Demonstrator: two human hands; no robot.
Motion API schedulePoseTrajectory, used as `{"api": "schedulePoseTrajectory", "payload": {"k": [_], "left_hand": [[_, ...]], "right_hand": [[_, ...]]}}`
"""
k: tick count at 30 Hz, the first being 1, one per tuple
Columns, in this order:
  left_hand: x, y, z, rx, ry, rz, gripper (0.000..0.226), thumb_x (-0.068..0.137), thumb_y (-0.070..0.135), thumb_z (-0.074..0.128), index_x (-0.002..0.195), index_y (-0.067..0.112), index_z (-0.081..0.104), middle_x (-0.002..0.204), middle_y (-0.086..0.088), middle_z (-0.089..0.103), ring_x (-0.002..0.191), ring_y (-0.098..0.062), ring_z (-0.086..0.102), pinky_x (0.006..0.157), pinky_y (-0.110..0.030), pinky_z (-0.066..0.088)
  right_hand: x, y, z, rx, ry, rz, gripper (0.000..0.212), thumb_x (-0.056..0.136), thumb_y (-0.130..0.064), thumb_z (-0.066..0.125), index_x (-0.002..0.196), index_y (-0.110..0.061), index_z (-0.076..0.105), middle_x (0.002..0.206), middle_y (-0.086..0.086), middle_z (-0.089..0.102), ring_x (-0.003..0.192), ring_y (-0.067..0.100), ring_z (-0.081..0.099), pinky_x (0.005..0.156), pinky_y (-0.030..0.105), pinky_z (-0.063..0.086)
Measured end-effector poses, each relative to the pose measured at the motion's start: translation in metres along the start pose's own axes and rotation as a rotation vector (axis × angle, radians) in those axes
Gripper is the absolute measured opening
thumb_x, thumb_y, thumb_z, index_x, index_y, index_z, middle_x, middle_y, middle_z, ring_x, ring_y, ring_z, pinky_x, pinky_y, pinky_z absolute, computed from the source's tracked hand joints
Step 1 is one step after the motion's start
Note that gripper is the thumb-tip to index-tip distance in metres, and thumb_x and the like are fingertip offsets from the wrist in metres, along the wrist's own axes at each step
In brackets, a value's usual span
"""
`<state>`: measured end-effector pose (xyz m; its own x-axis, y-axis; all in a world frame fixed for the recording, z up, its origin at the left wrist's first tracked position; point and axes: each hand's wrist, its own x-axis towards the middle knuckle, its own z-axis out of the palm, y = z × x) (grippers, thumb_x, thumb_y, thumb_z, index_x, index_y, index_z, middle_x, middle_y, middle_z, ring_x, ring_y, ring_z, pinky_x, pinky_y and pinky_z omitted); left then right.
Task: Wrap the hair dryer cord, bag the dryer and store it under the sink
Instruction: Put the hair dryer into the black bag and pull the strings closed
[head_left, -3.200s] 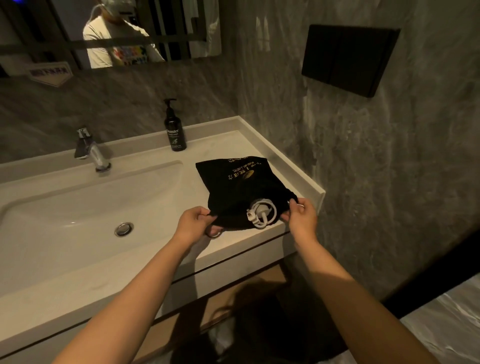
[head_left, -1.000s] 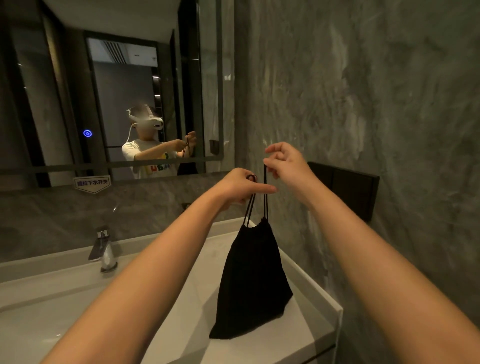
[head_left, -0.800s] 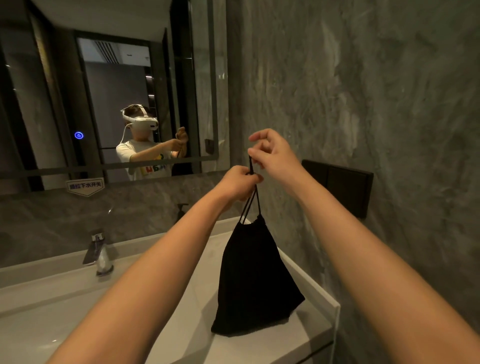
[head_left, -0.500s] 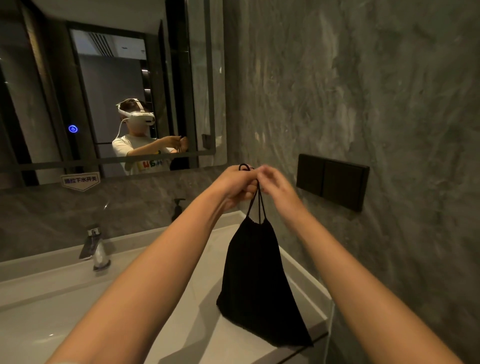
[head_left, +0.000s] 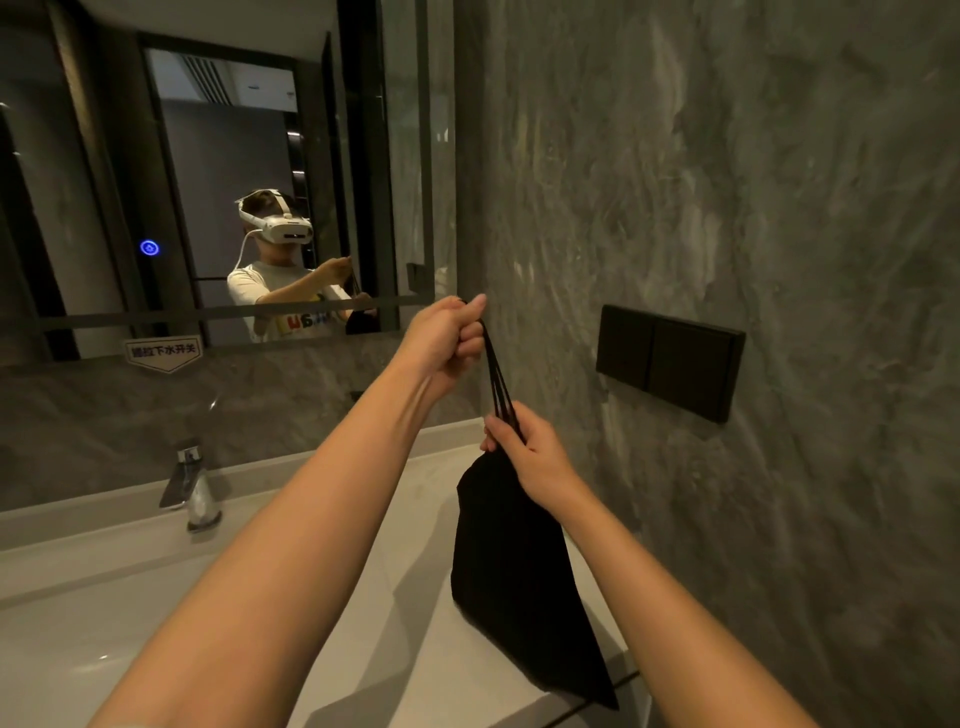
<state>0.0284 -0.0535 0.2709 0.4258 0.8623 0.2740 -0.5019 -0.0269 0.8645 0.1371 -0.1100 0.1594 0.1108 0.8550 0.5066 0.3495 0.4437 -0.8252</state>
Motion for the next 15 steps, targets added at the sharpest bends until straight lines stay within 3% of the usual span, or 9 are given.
{"api": "schedulePoseTrajectory", "payload": {"k": [4, 10, 13, 15], "left_hand": [[0.001, 0.003, -0.002, -0.047, -0.009, 0.062, 0.039, 0.095, 0.002, 0.049, 0.063, 0.019, 0.034, 0.047, 0.009, 0.034, 0.034, 0.000, 0.032, 0.032, -0.011, 0.022], [0.000, -0.005, -0.013, 0.196, -0.033, 0.067, 0.031, 0.095, 0.011, 0.055, 0.069, 0.020, 0.039, 0.048, 0.008, 0.035, 0.038, -0.003, 0.032, 0.039, -0.014, 0.021], [-0.004, -0.002, -0.015, 0.409, -0.099, 0.075, 0.022, 0.091, 0.023, 0.062, 0.077, 0.018, 0.046, 0.055, 0.006, 0.039, 0.044, -0.005, 0.035, 0.044, -0.016, 0.026], [-0.008, -0.007, -0.020, 0.617, -0.133, -0.001, 0.040, 0.075, 0.042, 0.075, 0.094, 0.012, 0.055, 0.072, 0.005, 0.057, 0.062, -0.006, 0.053, 0.058, -0.019, 0.041]], "right_hand": [[-0.002, 0.007, -0.001, -0.070, 0.016, -0.005, 0.022, 0.095, -0.021, 0.051, 0.090, -0.002, 0.059, 0.073, -0.001, 0.059, 0.071, 0.005, 0.057, 0.070, 0.014, 0.043], [0.007, 0.002, -0.001, -0.041, -0.018, 0.063, 0.034, 0.101, -0.018, 0.034, 0.072, -0.009, 0.048, 0.064, 0.005, 0.052, 0.067, 0.017, 0.055, 0.075, 0.030, 0.045], [0.013, -0.011, -0.004, 0.068, -0.034, 0.123, 0.036, 0.102, -0.017, 0.031, 0.068, -0.012, 0.041, 0.063, 0.009, 0.048, 0.068, 0.020, 0.052, 0.065, 0.015, 0.043], [0.016, -0.017, -0.008, 0.035, -0.047, 0.140, 0.035, 0.102, -0.022, 0.033, 0.072, -0.010, 0.048, 0.071, 0.017, 0.056, 0.076, 0.020, 0.052, 0.062, 0.013, 0.041]]}}
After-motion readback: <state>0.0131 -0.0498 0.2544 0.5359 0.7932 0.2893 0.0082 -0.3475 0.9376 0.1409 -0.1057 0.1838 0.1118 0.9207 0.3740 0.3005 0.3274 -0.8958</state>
